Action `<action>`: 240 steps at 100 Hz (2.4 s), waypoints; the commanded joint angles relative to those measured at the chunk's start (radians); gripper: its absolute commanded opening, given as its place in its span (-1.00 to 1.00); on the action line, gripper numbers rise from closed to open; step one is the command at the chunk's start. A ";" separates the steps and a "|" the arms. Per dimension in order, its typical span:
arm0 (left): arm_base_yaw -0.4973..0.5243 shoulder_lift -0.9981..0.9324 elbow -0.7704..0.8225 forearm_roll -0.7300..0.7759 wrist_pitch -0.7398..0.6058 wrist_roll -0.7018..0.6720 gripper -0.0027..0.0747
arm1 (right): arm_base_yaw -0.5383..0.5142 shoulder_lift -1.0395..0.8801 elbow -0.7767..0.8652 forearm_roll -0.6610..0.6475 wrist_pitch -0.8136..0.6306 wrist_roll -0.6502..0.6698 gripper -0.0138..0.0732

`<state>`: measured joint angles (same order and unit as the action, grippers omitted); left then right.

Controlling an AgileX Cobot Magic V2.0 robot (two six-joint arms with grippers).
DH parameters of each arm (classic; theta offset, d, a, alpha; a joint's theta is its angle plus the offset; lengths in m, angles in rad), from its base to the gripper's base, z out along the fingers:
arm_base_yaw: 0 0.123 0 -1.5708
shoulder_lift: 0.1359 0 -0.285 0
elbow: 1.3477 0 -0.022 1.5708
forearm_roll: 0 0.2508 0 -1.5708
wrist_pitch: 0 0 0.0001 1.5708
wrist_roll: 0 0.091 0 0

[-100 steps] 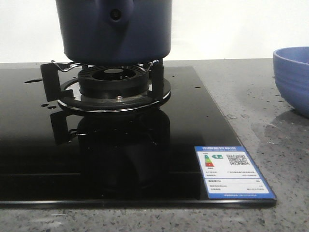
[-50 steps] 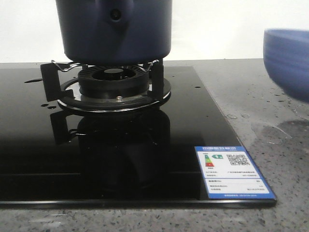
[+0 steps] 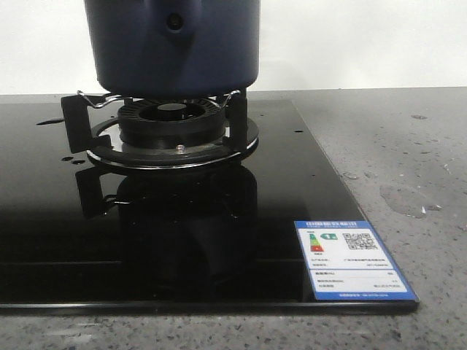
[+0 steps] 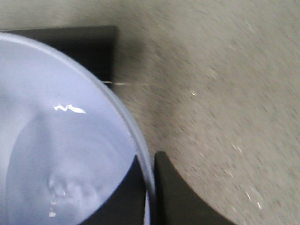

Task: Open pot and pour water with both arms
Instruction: 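Lift the blue bowl with the right gripper and carry it over the pot, then tilt the bowl with the right gripper to pour water into the pot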

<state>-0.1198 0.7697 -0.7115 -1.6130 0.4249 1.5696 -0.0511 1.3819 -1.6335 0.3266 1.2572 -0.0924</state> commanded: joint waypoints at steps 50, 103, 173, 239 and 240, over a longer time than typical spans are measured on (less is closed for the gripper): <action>-0.008 -0.012 -0.033 -0.060 0.004 -0.006 -0.17 | 0.410 0.384 -0.623 -0.396 -0.062 0.065 -0.81; -0.013 -0.012 -0.033 -0.060 -0.016 -0.006 -0.17 | 0.563 0.422 -0.628 -0.703 -0.309 0.092 -0.81; -0.032 -0.012 -0.033 -0.060 -0.074 -0.006 -0.17 | 0.763 0.435 -0.424 -1.440 -0.418 0.395 -0.77; -0.061 -0.012 -0.033 -0.060 -0.076 0.001 -0.17 | 0.837 0.435 -0.321 -2.075 -0.450 0.615 -0.78; -0.063 -0.012 -0.033 -0.060 -0.076 0.001 -0.17 | 0.838 0.435 -0.321 -2.085 -0.450 0.615 -0.78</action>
<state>-0.1690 0.7697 -0.7115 -1.6281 0.3397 1.5696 0.7786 1.8774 -1.9274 -1.6050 0.8182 0.5064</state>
